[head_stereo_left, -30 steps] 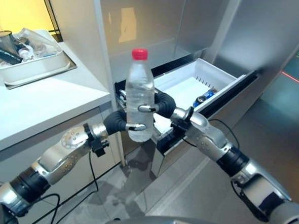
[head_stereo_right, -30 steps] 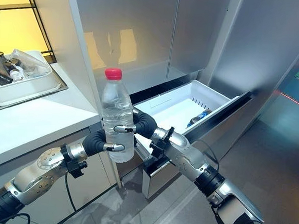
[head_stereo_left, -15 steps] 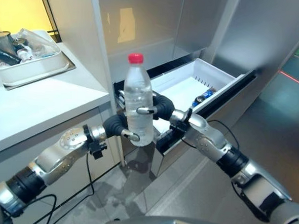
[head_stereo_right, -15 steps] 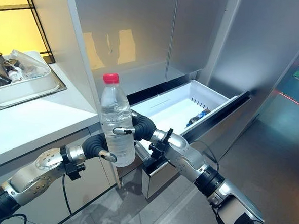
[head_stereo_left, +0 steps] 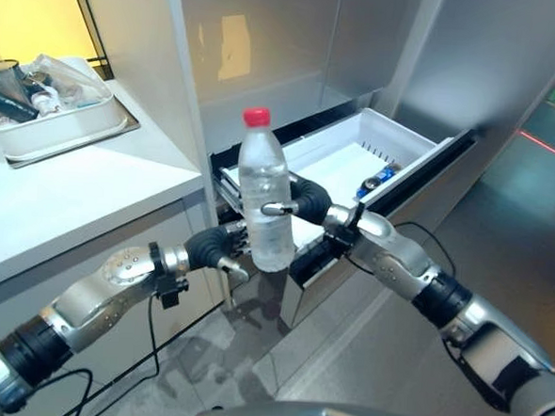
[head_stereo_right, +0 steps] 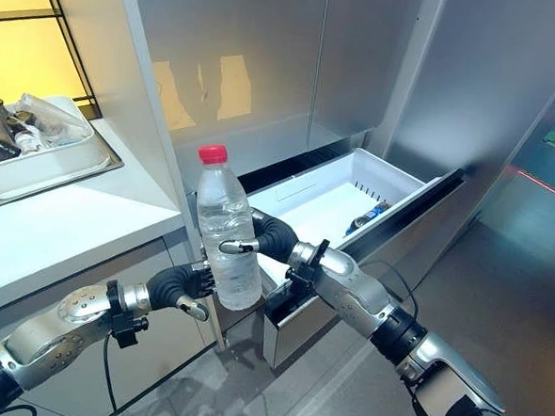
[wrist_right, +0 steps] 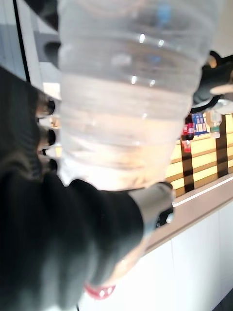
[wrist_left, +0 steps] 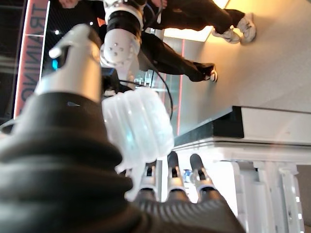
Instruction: Take the drinks into the refrigerator
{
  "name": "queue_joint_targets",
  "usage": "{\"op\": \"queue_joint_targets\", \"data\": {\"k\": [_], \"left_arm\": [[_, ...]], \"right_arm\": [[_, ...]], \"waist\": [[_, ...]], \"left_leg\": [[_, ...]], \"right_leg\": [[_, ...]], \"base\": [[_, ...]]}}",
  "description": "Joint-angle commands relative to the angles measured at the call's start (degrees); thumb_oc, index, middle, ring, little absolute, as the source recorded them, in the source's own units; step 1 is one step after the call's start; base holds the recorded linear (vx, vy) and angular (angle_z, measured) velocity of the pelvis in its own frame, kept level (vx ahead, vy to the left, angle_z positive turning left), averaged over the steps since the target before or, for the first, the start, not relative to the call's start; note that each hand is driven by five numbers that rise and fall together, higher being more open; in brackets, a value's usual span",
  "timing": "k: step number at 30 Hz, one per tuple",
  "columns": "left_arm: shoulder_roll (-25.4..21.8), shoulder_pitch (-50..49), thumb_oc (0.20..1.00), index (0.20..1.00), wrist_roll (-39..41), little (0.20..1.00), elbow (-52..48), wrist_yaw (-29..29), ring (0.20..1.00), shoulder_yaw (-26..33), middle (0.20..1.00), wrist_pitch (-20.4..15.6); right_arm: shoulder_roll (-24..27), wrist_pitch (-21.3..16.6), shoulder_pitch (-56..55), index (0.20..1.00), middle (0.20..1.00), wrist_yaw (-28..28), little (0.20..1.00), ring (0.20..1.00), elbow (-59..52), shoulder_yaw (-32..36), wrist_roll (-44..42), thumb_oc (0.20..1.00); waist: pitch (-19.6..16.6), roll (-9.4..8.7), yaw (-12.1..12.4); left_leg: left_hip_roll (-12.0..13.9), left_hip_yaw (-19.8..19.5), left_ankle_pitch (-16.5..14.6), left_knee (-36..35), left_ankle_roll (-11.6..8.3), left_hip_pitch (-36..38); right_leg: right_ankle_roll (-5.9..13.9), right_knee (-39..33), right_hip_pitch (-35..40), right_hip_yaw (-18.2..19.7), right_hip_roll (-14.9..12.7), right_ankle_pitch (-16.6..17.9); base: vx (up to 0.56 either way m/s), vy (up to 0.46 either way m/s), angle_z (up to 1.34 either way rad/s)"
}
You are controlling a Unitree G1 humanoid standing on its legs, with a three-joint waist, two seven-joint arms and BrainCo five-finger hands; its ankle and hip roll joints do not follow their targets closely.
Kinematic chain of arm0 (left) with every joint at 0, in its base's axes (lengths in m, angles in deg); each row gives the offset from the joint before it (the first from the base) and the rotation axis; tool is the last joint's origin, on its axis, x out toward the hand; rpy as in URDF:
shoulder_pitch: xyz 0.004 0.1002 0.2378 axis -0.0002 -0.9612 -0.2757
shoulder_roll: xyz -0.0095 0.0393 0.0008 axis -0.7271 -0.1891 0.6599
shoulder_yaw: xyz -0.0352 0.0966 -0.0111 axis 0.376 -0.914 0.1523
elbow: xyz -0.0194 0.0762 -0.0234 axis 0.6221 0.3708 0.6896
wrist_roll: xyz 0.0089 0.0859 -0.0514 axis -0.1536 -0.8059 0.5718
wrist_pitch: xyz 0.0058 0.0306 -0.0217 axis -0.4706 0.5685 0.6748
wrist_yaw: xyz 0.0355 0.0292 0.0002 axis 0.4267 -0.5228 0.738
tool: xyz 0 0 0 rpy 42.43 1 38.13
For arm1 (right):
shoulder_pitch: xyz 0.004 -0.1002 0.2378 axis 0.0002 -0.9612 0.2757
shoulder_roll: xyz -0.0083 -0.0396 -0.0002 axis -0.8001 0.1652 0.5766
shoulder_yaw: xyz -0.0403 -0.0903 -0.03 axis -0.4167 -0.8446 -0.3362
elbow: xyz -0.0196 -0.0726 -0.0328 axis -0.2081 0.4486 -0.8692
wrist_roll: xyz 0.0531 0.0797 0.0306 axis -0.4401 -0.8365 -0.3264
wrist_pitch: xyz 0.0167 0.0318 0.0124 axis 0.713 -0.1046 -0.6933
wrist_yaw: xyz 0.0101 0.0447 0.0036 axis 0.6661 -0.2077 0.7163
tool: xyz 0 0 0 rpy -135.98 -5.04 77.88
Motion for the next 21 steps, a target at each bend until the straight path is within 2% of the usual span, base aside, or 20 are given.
{"op": "queue_joint_targets", "data": {"k": [1, 14, 21], "left_arm": [[-2.1, 0.9, 1.0, 1.0, 0.9, 1.0, -3.9, -3.2, 1.0, -0.1, 1.0, -2.4], [-1.0, -4.1, 1.0, 1.0, 1.7, 1.0, -3.7, -2.5, 1.0, 4.8, 1.0, -3.1], [0.7, -8.6, 1.0, 1.0, 2.3, 1.0, -3.0, -2.1, 1.0, 9.0, 1.0, -2.5]], "right_arm": [[0.6, -5.2, 14.4, 0.2, 0.2, 1.6, 0.2, 0.2, 2.6, 5.7, -5.5, 0.2], [7.4, -7.6, 20.9, 0.2, 0.2, 3.5, 0.2, 0.2, 7.5, 8.5, -5.0, 0.2], [11.5, -9.7, 23.4, 0.2, 0.2, 6.2, 0.2, 0.2, 14.1, 12.6, -3.9, 0.2]], "waist": [[0.5, -0.44, 1.1], [0.4, -0.42, 1.4], [0.8, -0.66, 2.0]], "left_leg": [[-4.9, -1.2, -7.3, 1.0, 5.67, 3.4], [-5.1, -1.3, -7.3, 1.0, 5.79, 3.4], [-5.2, -1.6, -7.3, 1.1, 5.86, 2.9]], "right_leg": [[0.08, 1.0, 4.1, -3.2, 1.5, -6.0], [0.32, 0.9, 3.9, -3.4, 1.3, -5.6], [0.41, 0.9, 3.8, -3.8, 1.2, -5.6]], "base": [[0.0, 0.0, 0.0], [0.0, 0.0, 0.0], [0.0, 0.0, 0.0]]}}
